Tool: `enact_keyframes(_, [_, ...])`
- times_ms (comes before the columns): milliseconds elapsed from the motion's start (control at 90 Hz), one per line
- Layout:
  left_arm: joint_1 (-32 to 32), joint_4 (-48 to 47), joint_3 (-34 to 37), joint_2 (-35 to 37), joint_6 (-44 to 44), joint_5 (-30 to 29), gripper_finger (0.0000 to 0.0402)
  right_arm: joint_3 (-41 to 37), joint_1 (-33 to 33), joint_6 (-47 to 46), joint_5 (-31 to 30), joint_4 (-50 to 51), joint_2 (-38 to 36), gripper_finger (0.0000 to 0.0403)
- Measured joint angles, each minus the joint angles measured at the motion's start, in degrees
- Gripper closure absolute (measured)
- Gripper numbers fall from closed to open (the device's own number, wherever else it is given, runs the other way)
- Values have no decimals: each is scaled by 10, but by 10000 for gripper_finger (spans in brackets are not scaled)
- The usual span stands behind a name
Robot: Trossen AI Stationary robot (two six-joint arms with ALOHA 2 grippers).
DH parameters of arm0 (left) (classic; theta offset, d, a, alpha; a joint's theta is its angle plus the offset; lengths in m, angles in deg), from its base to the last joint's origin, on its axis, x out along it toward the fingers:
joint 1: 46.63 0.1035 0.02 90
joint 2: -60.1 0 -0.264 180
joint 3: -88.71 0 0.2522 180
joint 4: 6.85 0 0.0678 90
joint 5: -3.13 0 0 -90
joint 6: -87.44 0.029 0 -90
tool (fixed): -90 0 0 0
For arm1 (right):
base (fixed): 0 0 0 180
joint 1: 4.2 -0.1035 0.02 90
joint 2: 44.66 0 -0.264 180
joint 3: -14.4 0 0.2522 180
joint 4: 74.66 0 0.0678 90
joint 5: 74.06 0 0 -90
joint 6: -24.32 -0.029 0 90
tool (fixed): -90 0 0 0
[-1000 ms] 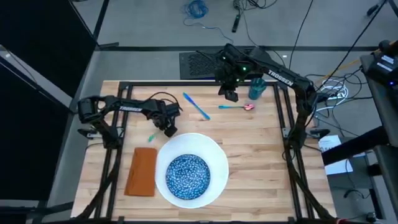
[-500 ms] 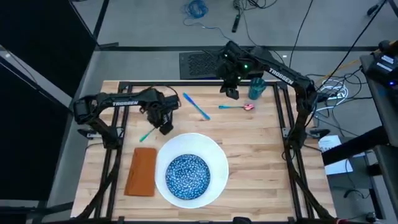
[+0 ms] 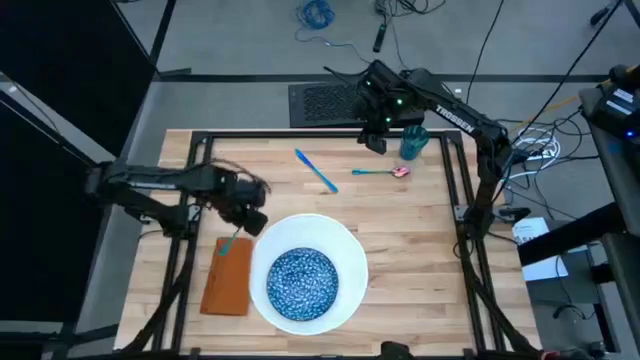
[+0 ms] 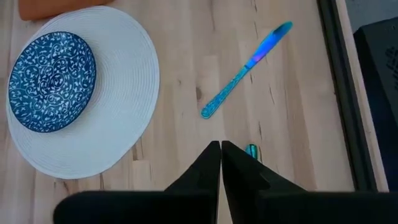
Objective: Set table place
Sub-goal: Put the blue fork on the orange table napkin
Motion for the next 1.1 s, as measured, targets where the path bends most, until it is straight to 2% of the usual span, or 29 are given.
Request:
enact_keyframes(189, [-108,9,39,0,-164,-9,401,0,0,-4,1,0,0,403])
enact_keyframes(322, [-169,77,81,0,-274,-9,401,0,0,-5,23,1,0,403])
enact_keyframes(389, [-192,112,103,-1,-315,-10,401,0,-3,-5,27,1,0,403])
enact_keyframes(533, [-229,103,143,-9,-403,-10,401,0,-5,-5,28,1,0,403])
enact_keyframes(1100, [-282,239,224,-36,-510,-5,401,0,-4,-10,30,0,0,403])
